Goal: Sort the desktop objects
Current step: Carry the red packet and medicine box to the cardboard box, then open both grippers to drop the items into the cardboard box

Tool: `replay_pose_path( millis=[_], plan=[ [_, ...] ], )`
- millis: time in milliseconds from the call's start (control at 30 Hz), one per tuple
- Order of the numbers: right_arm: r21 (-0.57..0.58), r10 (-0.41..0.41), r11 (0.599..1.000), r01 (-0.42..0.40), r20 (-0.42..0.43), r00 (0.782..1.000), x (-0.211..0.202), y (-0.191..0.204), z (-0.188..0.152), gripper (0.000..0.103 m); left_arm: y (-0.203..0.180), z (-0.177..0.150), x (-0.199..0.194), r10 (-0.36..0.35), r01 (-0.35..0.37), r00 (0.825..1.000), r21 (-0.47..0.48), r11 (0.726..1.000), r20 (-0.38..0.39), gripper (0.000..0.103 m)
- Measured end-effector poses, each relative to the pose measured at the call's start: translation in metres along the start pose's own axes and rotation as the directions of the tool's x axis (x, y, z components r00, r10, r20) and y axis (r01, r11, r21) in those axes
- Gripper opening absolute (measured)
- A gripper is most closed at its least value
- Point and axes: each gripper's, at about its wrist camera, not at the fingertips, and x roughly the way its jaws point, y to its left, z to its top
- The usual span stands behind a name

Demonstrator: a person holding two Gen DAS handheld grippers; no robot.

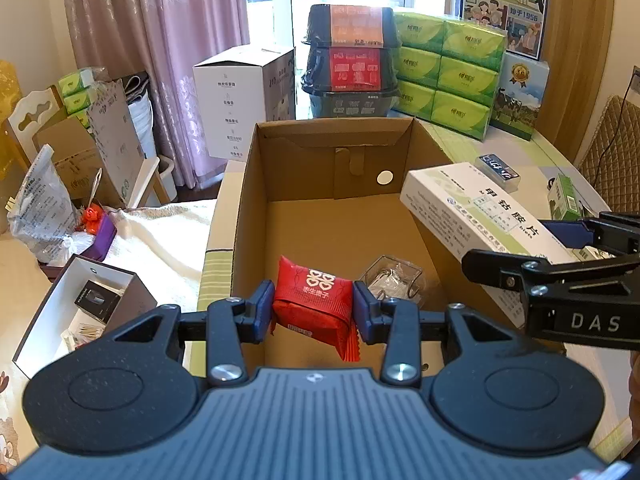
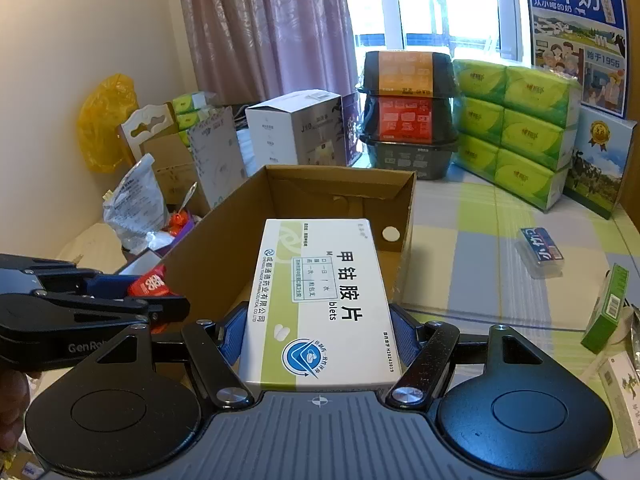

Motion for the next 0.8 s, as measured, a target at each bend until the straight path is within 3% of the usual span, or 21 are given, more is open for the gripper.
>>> replay_pose_path(
  millis=[133,200,367,533,633,700,800],
  plan=[
    [0.004,0.003,1.000,-0.003,-0.001,1.000,0.003,0.000,0.002,0.068,0.001,0.001,0.006,-0.010,0.010,1.000,0.004,1.000,-0.012,0.043],
    [0.006,0.004,1.000,-0.004,0.000,1.000,0.003,0.000,0.003,0.068,0.002,0.001,0.007,-0.001,0.001,1.000,0.000,1.000,-0.003,0.055],
    [0.017,0.005,1.000,-0.005,0.001,1.000,0.005,0.000,0.003,0.068,0.006,-0.004,0.002,0.010,-0.010,1.000,-0.016,1.000,0.014,0.057],
    [0.046,0.044,0.998,-0.044,0.000,0.999,0.009,-0.002,0.006,0.069,0.010,-0.011,-0.008,0.017,-0.017,1.000,-0.012,1.000,0.024,0.066],
    [0.085,0.051,0.995,-0.053,0.027,0.998,0.005,-0.006,0.009,0.084,0.010,-0.013,-0.015,0.025,-0.025,0.999,-0.009,1.000,0.031,0.069],
    [0.100,0.041,0.994,-0.046,0.048,0.998,-0.001,-0.010,0.010,0.086,0.011,-0.015,-0.021,0.030,-0.029,0.999,-0.009,1.000,0.044,0.077],
    [0.113,0.039,0.993,-0.045,0.054,0.998,-0.012,-0.015,0.010,0.088,0.009,-0.019,-0.028,0.045,-0.044,0.997,-0.007,0.999,0.061,0.079]
  ],
)
